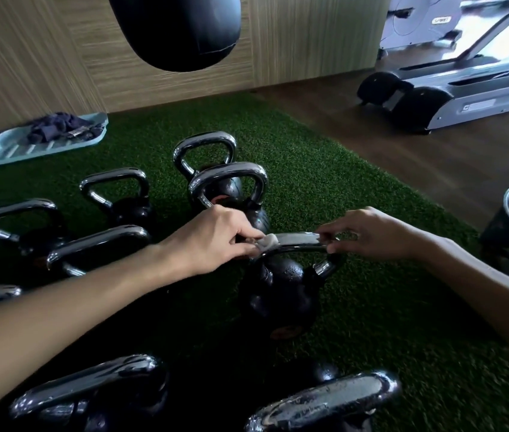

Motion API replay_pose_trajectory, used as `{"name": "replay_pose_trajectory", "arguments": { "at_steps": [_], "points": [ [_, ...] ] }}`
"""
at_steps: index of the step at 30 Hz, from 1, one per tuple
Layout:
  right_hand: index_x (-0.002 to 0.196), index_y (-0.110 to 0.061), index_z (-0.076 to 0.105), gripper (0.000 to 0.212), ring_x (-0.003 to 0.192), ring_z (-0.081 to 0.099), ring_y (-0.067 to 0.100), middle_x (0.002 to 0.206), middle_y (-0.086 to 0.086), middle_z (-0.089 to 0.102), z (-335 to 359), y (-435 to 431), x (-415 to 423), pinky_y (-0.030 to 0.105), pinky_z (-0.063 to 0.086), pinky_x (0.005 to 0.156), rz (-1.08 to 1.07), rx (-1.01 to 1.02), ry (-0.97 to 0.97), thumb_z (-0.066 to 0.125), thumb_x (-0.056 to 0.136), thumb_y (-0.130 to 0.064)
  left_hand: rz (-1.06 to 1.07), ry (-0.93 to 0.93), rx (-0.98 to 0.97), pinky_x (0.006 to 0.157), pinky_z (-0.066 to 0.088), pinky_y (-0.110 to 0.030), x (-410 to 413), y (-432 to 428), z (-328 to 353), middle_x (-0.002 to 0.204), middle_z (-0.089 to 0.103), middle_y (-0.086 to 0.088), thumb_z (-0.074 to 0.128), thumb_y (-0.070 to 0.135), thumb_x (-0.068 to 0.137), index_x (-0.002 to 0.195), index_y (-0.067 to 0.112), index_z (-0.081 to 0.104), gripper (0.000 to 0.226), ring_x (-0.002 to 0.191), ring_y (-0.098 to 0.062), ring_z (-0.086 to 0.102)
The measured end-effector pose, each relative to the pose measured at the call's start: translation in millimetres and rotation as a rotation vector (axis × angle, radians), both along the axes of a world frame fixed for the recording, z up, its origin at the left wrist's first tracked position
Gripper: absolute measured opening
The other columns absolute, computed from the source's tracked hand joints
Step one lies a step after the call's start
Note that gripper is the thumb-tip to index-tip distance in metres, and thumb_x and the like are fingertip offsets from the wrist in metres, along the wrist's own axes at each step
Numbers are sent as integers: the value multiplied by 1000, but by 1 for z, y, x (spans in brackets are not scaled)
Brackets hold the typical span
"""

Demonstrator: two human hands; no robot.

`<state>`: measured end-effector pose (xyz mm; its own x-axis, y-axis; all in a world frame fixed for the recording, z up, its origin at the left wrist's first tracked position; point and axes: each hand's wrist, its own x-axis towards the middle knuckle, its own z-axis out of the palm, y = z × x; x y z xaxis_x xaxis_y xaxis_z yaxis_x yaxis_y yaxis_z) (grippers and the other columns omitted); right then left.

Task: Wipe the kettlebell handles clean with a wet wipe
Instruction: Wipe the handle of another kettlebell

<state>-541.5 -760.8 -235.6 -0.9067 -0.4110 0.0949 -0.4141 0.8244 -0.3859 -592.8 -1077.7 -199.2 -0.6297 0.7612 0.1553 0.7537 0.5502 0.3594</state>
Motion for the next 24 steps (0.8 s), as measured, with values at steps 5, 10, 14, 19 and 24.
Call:
{"name": "replay_pose_trajectory", "arguments": {
  "at_steps": [5,10,14,19,24],
  "points": [
    [121,-24,74,33,86,58,-22,101,-18,76,-2,-3,5,7,44,81,-5,-35,24,71,91,-38,192,-27,361,64,46,-17,23,-4,-37,100,76,15,77,38,85,111,27,79,28,75,-3,65],
    [126,-21,72,37,89,52,-31,97,-39,56,-5,-8,1,-2,37,80,-12,-68,24,76,90,-28,376,-111,458,74,43,-2,36,-5,-45,107,74,19,78,36,85,113,25,78,30,90,14,65],
    [129,-22,70,41,88,51,-34,106,-31,63,-13,-2,-4,-4,34,78,-69,-109,-7,77,89,-30,645,-155,549,67,44,-1,52,-3,-70,106,75,12,75,43,87,112,26,78,31,89,18,61],
    [129,-28,69,42,98,56,-28,108,-39,60,-13,5,-4,3,43,87,-113,-132,-71,77,87,-30,564,-169,704,80,43,1,65,11,-72,104,72,22,72,30,92,110,17,78,23,90,25,60],
    [127,-34,70,44,99,62,-19,104,-36,67,-16,9,-1,12,46,92,-143,-171,-106,73,84,-43,677,-395,706,76,47,-4,74,13,-99,81,73,31,65,44,96,87,51,73,14,87,15,67]
  ]
}}
